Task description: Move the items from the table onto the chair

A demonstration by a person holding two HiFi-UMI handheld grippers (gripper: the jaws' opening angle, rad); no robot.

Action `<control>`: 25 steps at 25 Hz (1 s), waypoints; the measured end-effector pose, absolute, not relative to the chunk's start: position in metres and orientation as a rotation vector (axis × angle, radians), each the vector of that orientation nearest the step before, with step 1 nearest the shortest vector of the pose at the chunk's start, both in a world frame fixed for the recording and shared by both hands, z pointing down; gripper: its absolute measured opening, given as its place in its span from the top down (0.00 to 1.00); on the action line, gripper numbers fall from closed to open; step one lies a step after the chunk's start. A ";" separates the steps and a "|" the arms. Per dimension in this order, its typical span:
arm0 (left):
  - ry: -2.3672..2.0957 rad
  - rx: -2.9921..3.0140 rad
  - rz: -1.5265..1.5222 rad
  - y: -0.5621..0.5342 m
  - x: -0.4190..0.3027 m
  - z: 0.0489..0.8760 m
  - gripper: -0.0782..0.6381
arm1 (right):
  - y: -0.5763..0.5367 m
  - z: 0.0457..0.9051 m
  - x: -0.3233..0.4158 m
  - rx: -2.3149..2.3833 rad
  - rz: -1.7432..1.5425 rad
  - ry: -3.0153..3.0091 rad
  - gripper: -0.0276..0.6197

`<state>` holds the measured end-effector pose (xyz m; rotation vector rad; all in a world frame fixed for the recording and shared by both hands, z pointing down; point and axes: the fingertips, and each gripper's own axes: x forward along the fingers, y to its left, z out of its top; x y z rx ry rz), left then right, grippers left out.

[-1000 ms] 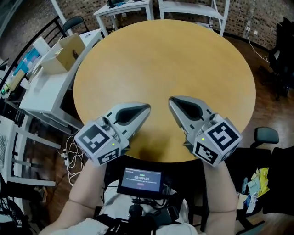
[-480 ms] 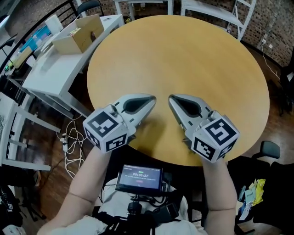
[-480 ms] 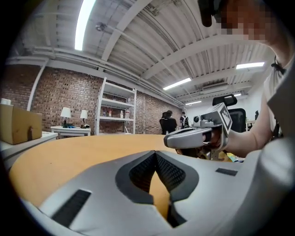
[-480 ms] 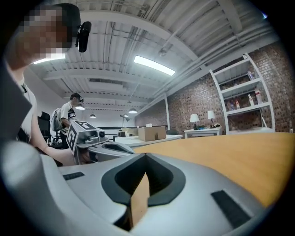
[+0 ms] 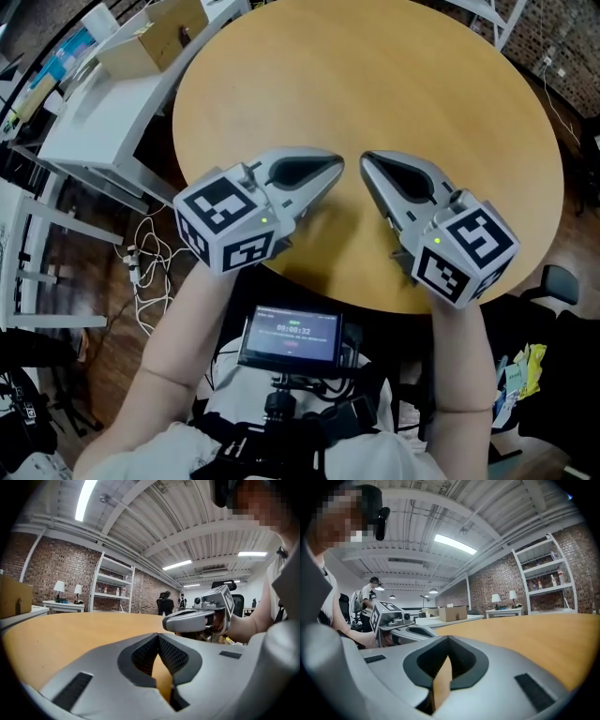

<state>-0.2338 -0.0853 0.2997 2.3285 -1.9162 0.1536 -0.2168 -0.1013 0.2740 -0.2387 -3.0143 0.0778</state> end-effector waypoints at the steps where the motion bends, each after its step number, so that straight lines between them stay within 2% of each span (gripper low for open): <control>1: -1.906 2.332 0.155 -0.086 -0.232 0.300 0.88 | -0.102 0.274 -0.216 -0.237 0.080 -3.014 0.95; 25: -1.881 2.338 0.153 -0.090 -0.230 0.302 0.88 | -0.104 0.292 -0.216 -0.242 0.064 -2.982 0.95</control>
